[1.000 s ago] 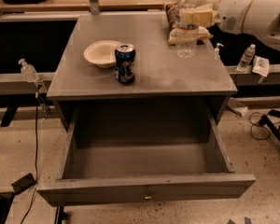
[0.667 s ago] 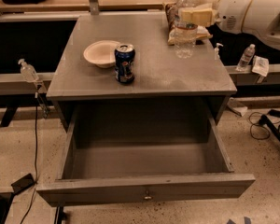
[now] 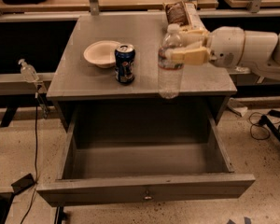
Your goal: Place water bottle into top drawer
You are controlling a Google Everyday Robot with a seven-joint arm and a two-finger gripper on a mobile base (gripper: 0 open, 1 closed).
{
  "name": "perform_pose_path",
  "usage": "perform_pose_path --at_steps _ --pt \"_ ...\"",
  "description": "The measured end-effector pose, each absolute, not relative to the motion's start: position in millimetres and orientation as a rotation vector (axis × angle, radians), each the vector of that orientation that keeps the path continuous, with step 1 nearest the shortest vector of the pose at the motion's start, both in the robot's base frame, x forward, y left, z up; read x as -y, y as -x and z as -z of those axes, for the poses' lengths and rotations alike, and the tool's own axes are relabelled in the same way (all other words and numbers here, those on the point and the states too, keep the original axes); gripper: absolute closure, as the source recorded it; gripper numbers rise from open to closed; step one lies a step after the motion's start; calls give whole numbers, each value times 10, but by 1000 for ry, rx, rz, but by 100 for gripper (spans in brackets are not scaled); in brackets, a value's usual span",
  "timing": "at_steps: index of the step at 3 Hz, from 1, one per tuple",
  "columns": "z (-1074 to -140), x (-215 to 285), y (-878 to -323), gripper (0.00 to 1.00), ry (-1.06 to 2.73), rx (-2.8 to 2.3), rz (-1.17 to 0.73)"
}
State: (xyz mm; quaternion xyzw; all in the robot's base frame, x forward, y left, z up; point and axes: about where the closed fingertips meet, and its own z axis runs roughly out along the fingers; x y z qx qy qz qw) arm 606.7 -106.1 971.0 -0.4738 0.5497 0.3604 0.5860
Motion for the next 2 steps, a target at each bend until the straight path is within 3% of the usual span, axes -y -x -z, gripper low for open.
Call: perform_pose_path --at_steps 1,2 --pt "-9561 945 -5610 100 1177 -1252 -939" --pt "-9562 944 -5610 100 1178 -1252 -939"
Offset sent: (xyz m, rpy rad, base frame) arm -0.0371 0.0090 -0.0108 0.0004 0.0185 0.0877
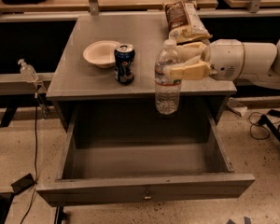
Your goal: Place water bottle into top drawer
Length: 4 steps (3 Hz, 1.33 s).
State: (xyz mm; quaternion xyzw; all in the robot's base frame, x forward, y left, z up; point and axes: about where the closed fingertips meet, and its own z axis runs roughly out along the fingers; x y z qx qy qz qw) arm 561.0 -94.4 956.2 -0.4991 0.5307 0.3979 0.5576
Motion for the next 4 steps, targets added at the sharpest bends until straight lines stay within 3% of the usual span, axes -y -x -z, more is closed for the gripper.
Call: perform_pose_path --at_steps 1,2,4 --pt "-9343 1001 -5503 100 1145 -1227 -989" --pt "-8733 1116 -4869 100 1144 -1135 -1018" --pt "-8573 1142 -4841 100 1168 -1124 -1019"
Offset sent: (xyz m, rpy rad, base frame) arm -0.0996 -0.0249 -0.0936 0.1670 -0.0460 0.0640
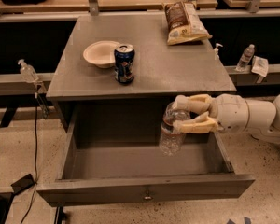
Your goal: Place water bottle into top drawer
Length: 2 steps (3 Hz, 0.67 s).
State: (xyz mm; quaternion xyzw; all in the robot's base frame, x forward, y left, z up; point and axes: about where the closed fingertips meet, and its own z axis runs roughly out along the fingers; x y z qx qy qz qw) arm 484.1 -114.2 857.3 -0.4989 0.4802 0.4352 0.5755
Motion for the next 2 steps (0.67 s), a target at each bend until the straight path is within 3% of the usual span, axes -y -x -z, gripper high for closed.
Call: perform_pose_path --at_steps 2 --pt "-8139 1322 -4932 100 1196 -1076 -1030"
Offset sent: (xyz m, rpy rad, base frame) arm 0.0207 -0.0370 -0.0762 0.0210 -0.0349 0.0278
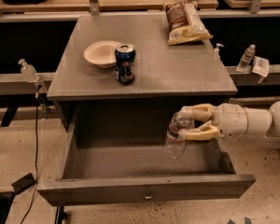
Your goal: Place water bottle into top drawer
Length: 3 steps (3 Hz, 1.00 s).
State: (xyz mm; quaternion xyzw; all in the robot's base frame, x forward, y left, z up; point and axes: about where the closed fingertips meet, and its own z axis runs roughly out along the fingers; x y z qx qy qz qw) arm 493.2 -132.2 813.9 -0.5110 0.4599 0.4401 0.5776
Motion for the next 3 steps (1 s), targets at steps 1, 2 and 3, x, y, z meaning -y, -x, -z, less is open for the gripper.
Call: perform_pose_path --at_steps 1,2,3 --pt "-7893 1441 -5027 100 1166 -1091 -1024" --pt "-7665 1557 -5078 100 1132 -1127 -1013" --pt "-7427 1659 -5105 99 1096 -1166 -1008"
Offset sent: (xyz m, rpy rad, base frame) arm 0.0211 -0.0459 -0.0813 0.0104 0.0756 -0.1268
